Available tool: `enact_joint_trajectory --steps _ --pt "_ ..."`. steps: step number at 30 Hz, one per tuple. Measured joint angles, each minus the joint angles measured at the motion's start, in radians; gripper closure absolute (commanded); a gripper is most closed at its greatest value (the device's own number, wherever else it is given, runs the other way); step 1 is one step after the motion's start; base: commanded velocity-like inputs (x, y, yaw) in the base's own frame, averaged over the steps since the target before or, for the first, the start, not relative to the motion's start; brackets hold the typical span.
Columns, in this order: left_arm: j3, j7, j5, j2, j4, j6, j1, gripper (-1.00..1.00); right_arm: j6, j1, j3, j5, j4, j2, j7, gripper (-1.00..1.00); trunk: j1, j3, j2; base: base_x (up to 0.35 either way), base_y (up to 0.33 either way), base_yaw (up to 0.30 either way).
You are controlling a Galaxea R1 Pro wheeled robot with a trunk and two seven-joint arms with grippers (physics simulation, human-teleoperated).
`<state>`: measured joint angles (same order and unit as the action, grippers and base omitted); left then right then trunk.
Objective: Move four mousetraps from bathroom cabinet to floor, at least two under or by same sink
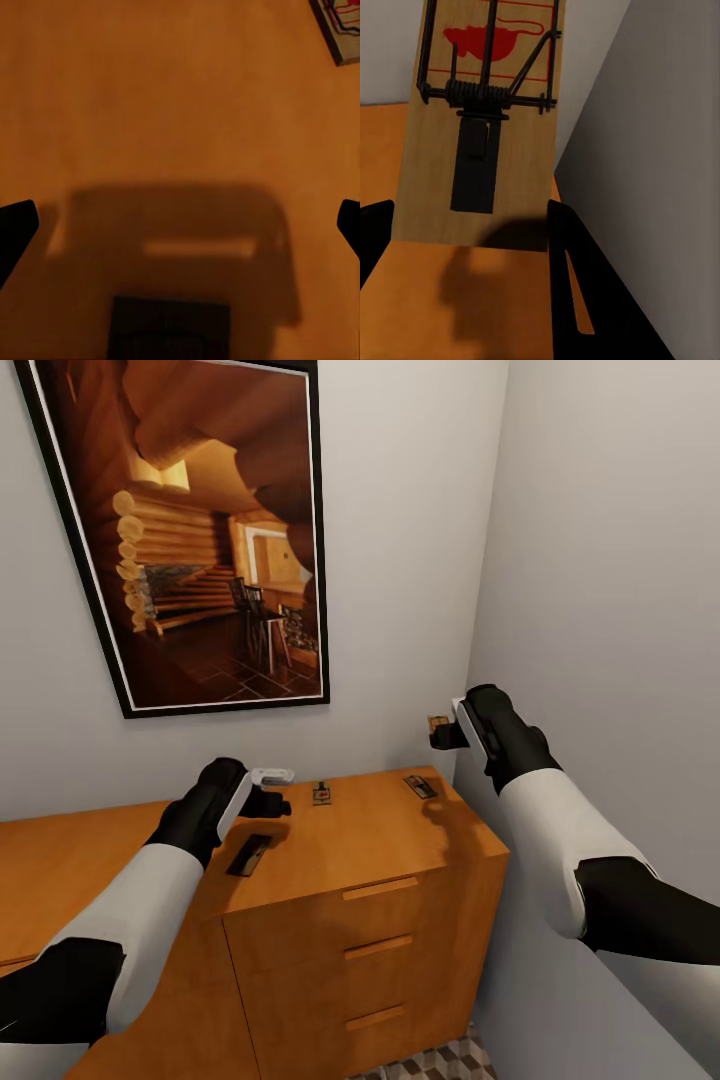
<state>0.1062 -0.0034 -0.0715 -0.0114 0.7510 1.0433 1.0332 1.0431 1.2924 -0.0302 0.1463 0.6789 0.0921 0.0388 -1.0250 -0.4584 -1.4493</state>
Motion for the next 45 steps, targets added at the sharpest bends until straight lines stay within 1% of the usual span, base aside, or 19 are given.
enact_joint_trajectory --steps 5,10,25,35,45 --pt "0.001 0.000 0.003 0.007 -0.016 0.000 0.000 -1.00 0.000 0.000 0.000 0.000 -0.001 0.000 0.000 1.00 0.000 0.000 0.000 0.000 0.000 0.000" --pt "0.000 0.001 0.005 0.023 -0.042 0.000 0.000 -1.00 0.000 0.000 0.000 0.001 -0.003 0.000 0.000 1.00 0.000 0.000 0.000 0.000 0.000 0.000" --pt "-0.001 0.002 0.006 0.046 -0.049 0.000 0.000 -1.00 0.000 0.000 0.000 0.002 -0.008 0.001 0.005 1.00 0.000 0.000 0.000 0.000 0.000 0.000" --pt "0.000 0.002 0.005 0.049 -0.052 0.000 0.000 -1.00 0.000 0.000 0.000 0.001 -0.034 0.001 0.006 1.00 0.000 0.000 0.000 0.000 0.000 0.000" --pt "-0.001 0.002 0.007 0.042 -0.052 0.000 0.000 -1.00 0.000 0.000 0.000 0.001 -0.038 0.001 0.007 1.00 0.000 0.000 0.000 0.000 0.000 0.000"
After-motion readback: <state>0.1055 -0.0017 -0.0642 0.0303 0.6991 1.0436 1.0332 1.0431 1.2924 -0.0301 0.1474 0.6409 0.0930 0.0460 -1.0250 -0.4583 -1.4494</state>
